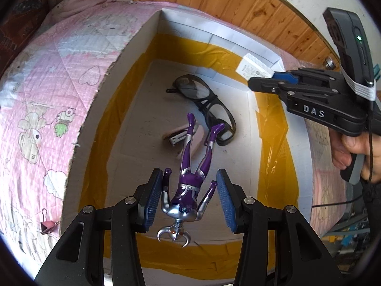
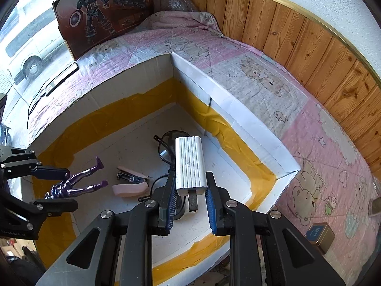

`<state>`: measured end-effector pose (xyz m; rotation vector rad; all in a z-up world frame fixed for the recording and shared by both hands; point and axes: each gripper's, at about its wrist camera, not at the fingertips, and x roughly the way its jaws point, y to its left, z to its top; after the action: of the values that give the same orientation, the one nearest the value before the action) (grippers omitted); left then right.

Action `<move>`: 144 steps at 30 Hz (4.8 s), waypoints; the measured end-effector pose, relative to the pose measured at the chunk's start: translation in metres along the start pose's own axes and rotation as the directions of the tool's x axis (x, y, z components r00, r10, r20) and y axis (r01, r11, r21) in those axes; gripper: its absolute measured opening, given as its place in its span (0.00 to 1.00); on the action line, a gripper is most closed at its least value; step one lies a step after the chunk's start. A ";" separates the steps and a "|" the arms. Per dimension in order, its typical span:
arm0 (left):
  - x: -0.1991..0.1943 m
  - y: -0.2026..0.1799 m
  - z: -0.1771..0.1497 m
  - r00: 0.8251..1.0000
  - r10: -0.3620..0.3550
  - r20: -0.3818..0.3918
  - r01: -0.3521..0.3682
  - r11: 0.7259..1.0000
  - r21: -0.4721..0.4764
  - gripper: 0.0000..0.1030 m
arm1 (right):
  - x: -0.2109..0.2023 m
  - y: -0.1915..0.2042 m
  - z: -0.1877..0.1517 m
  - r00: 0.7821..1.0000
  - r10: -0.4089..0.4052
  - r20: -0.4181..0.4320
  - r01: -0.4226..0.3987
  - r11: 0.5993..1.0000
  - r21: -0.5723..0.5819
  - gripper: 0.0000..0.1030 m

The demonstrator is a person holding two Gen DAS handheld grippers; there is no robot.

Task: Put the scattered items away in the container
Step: 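Move the purple figure in the left tool over the box while the right tool brings the charger, then open the left tool to drop the figure while the right tool releases the white charger, then withdraw both open tools from the box toward the remaining items on the bedspread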

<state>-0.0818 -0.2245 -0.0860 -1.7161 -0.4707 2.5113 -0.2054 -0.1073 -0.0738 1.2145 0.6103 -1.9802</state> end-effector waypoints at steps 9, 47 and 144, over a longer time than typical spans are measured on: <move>0.017 -0.023 0.003 0.991 -0.091 -0.095 0.098 0.993 0.066 0.46 | 0.023 -0.009 0.004 0.997 -0.001 -0.081 -0.002 0.999 -0.045 0.23; 0.046 -0.031 0.003 0.956 -0.129 -0.262 0.140 0.990 0.025 0.49 | 0.055 -0.004 0.009 0.939 -0.158 -0.305 0.077 0.963 -0.260 0.25; -0.008 -0.230 -0.081 0.990 -0.010 0.141 -0.016 0.982 0.186 0.50 | -0.110 -0.063 -0.272 0.950 0.022 0.310 -0.194 0.823 0.534 0.41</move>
<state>-0.0321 0.0095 -0.0405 -1.4815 -0.2309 2.5958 -0.0720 0.1605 -0.0939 1.2083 -0.2173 -2.2573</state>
